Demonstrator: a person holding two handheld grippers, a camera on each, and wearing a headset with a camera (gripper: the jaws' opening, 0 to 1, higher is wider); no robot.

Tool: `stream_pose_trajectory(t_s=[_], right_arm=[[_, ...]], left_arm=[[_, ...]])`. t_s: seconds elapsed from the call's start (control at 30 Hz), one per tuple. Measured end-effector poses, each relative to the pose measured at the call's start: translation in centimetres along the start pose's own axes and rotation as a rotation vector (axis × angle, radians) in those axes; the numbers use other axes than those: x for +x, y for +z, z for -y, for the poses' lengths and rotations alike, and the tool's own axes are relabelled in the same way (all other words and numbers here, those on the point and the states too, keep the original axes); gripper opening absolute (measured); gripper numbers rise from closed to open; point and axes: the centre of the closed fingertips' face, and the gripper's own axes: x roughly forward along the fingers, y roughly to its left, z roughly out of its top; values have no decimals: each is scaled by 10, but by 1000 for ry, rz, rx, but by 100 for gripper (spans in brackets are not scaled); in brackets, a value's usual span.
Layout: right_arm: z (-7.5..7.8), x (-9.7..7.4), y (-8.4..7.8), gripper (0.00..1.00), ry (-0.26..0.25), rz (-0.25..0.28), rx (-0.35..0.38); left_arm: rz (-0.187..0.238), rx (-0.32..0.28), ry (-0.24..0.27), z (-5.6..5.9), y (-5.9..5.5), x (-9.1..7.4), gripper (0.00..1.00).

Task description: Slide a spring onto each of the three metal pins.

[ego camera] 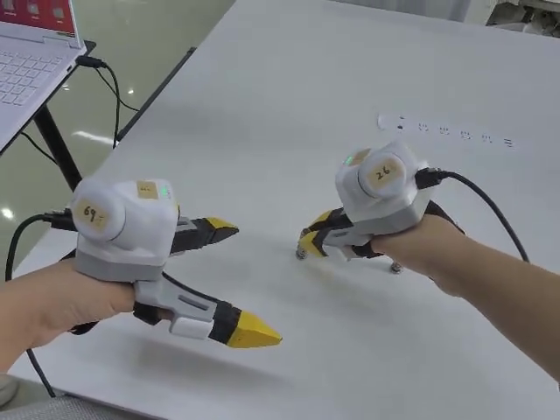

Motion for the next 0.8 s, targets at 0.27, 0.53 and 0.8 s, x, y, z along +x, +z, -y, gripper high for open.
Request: stream_pose_trajectory(t_s=[0.27, 0.53, 0.8], right_arm=[[-5, -15, 10, 16, -7, 53, -7], [-10, -46, 6, 17, -9, 131, 12], [-12, -77, -1, 26, -34, 204, 37]], left_arm=[[19, 4, 15, -2, 10, -1, 98], [29, 3, 17, 1, 15, 5, 98], [34, 14, 13, 6, 20, 11, 98]])
